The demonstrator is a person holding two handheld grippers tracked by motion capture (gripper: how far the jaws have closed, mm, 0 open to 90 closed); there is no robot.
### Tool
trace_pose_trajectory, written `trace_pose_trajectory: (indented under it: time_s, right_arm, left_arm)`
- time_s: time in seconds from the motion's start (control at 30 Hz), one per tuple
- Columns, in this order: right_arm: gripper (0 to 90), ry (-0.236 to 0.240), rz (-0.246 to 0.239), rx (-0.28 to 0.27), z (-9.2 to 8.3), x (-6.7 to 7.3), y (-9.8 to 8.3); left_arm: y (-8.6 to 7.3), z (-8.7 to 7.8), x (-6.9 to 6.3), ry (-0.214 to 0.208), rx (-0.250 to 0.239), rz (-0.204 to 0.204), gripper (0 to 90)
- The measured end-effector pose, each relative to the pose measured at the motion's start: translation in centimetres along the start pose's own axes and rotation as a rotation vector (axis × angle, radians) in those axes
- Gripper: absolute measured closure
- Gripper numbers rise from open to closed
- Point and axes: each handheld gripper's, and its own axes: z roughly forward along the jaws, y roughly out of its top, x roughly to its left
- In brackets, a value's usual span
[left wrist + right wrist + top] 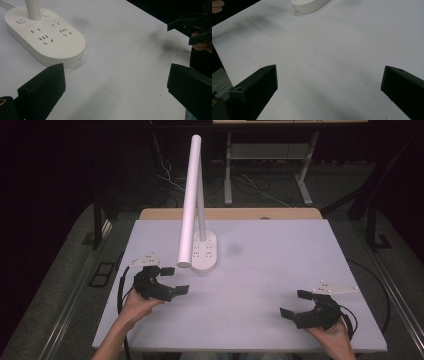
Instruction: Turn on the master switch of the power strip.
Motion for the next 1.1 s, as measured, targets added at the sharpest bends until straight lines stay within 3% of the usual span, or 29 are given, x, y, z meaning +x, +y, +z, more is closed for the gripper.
trace_pose_trajectory:
  time_s: [1.1]
  right_arm:
    - [0.2,0.008,-0.007,0.006,0.1,-0.1,-0.1]
  left_arm:
    - [4.5,0.0,3.1,0.042,0.055,0.017,1.9]
